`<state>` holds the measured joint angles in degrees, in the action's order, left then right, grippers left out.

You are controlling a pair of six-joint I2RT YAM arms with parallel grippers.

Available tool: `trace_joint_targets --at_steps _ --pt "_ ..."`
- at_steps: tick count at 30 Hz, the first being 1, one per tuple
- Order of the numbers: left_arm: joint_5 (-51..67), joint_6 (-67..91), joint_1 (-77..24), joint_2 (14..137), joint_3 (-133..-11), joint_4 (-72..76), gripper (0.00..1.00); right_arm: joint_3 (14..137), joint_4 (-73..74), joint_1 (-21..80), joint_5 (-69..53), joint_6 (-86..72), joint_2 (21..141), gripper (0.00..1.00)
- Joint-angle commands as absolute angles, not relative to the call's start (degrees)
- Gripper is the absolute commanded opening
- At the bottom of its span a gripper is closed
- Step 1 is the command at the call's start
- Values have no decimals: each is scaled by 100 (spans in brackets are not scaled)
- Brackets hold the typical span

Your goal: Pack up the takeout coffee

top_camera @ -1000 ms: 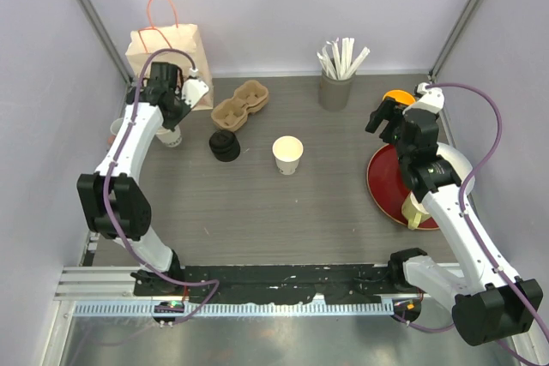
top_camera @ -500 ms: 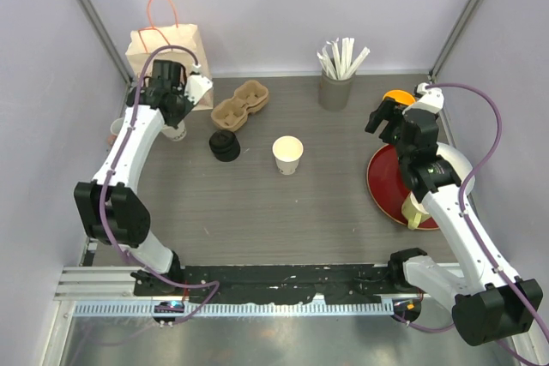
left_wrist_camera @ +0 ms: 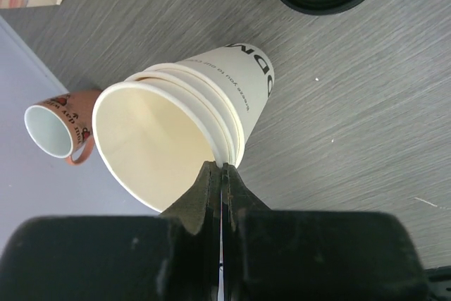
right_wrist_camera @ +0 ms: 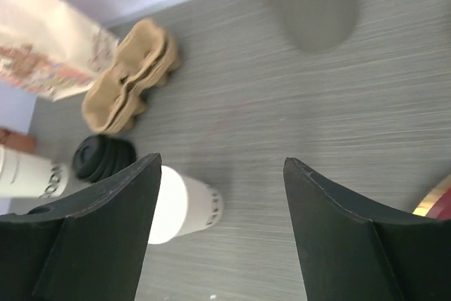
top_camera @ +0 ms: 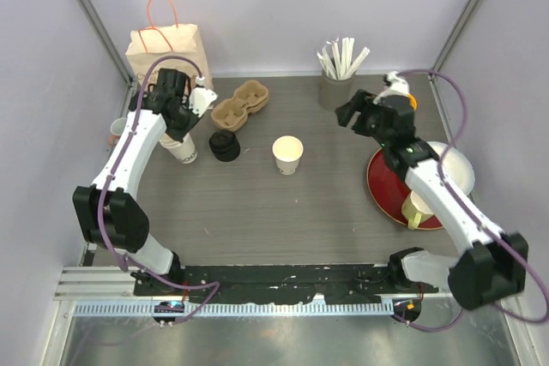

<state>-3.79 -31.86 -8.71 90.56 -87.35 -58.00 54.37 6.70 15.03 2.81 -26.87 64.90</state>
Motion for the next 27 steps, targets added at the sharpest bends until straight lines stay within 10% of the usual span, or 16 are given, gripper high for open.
trace_joint_targets --at_steps 1,14,27 --pt "-457 -2901 -905 8737 -8737 -5915 0 6458 114 2440 -466 -3567 7758 75" --pt "-299 -2549 -914 8481 -8490 -5221 0 11019 -642 3734 -2952 -6916 12661 61" --pt "-193 -2443 -914 8965 -8736 -5133 0 12603 -536 4342 -3419 -7505 14115 59"
